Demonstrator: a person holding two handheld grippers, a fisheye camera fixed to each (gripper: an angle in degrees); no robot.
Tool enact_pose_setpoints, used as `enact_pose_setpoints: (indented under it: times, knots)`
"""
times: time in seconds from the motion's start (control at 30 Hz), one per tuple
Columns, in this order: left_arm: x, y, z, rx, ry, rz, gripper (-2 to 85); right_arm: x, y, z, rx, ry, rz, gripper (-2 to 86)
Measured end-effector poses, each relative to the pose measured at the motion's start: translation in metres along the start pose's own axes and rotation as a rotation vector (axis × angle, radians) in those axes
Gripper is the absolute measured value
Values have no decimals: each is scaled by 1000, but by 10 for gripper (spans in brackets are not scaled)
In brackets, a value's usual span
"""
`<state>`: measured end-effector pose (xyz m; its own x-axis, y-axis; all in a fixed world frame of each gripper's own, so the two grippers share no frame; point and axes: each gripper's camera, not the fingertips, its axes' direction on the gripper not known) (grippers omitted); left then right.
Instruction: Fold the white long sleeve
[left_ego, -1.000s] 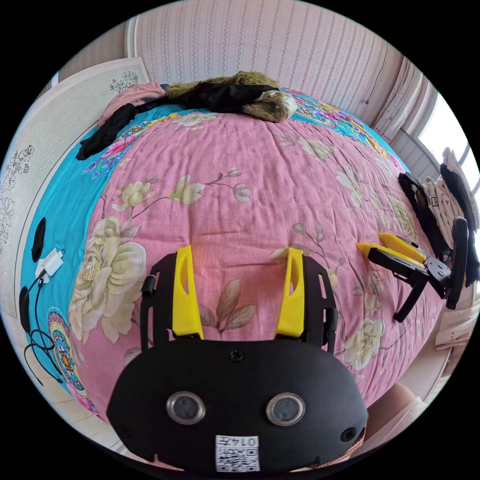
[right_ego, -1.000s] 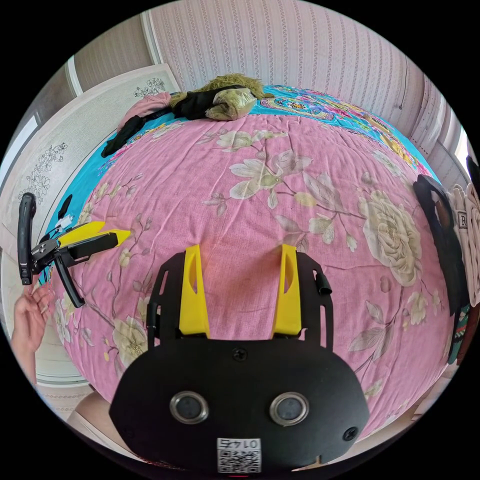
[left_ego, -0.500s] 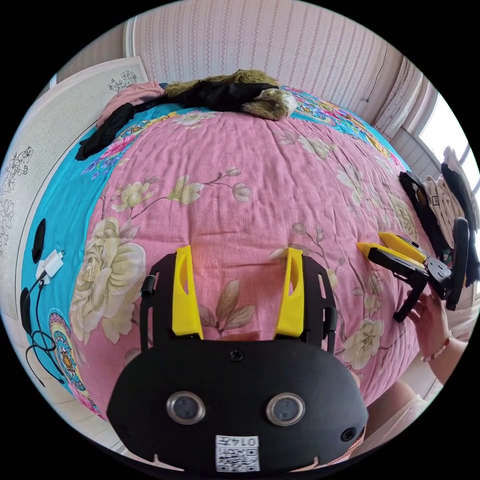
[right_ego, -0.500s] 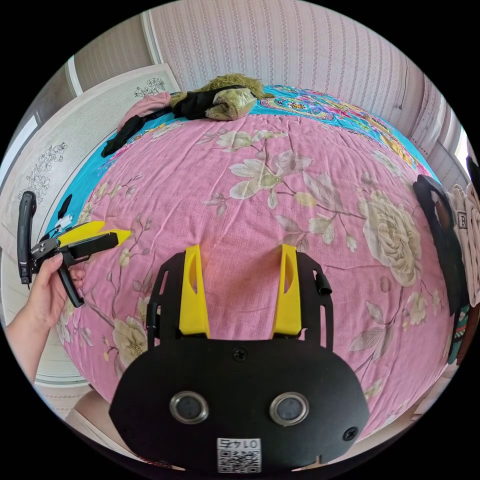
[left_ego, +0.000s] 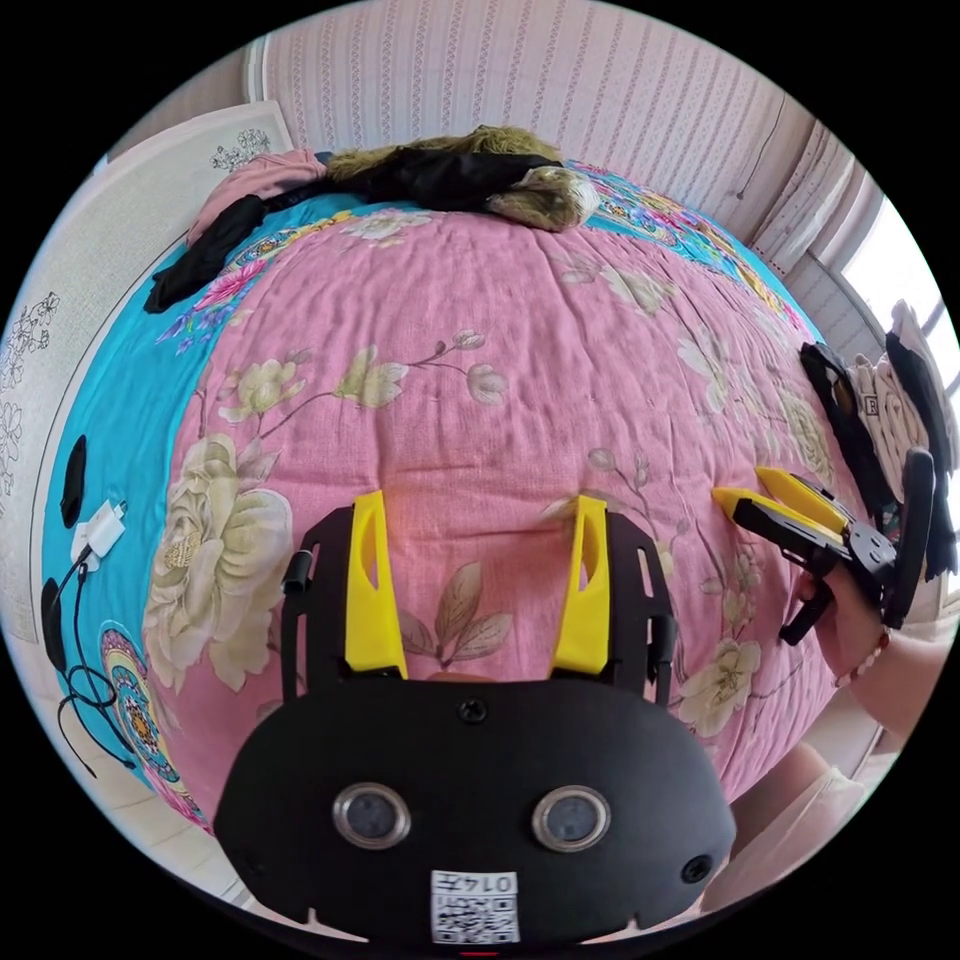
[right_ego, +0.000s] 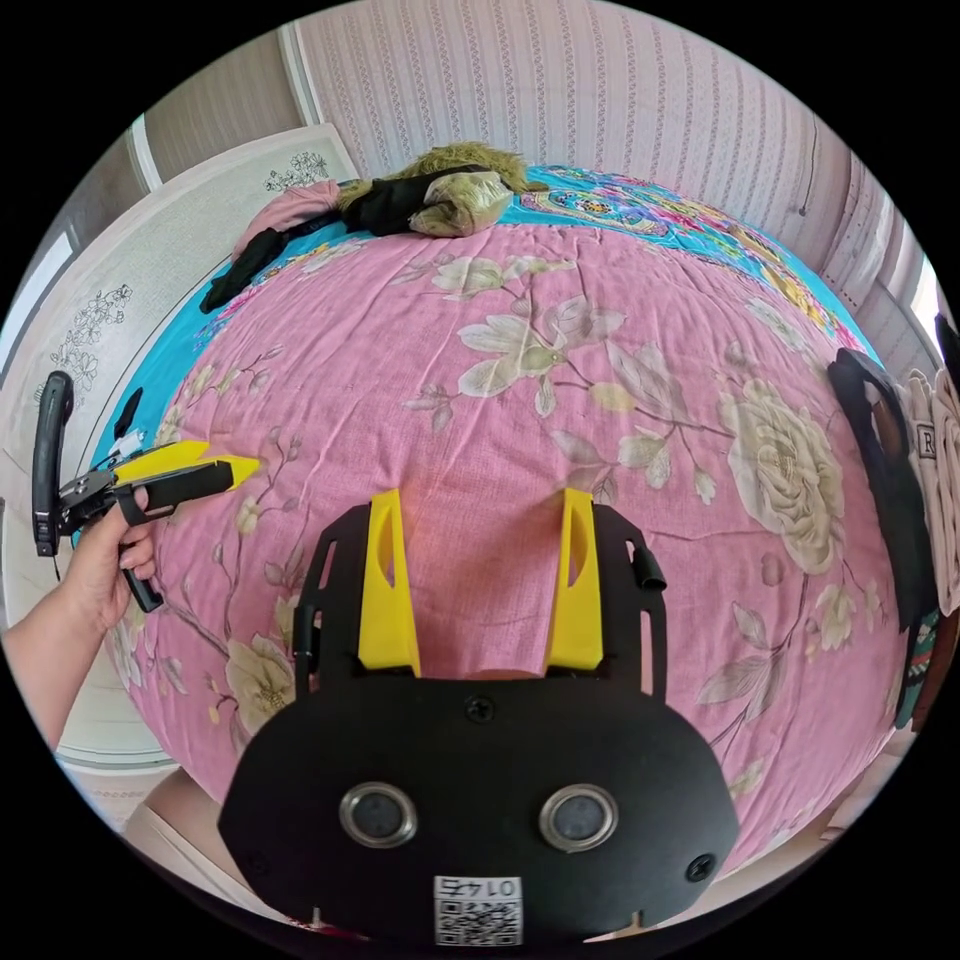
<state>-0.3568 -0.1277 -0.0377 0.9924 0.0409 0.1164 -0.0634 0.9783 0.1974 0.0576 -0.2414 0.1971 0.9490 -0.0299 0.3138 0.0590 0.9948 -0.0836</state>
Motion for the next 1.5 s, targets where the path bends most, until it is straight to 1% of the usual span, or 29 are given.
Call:
enact_pose_setpoints:
  times: [0.2, 0.9, 1.5]
  knots:
    - [6, 9, -2, 52, -6, 4, 246, -1, -1, 2, 4, -8, 2, 210]
    - [22, 13, -31, 62, -10, 13, 246, -18, -12, 26, 5, -9, 3, 210]
    - [24, 15, -83, 65, -8, 13, 245, -45, -29, 67, 7, -10, 4, 210]
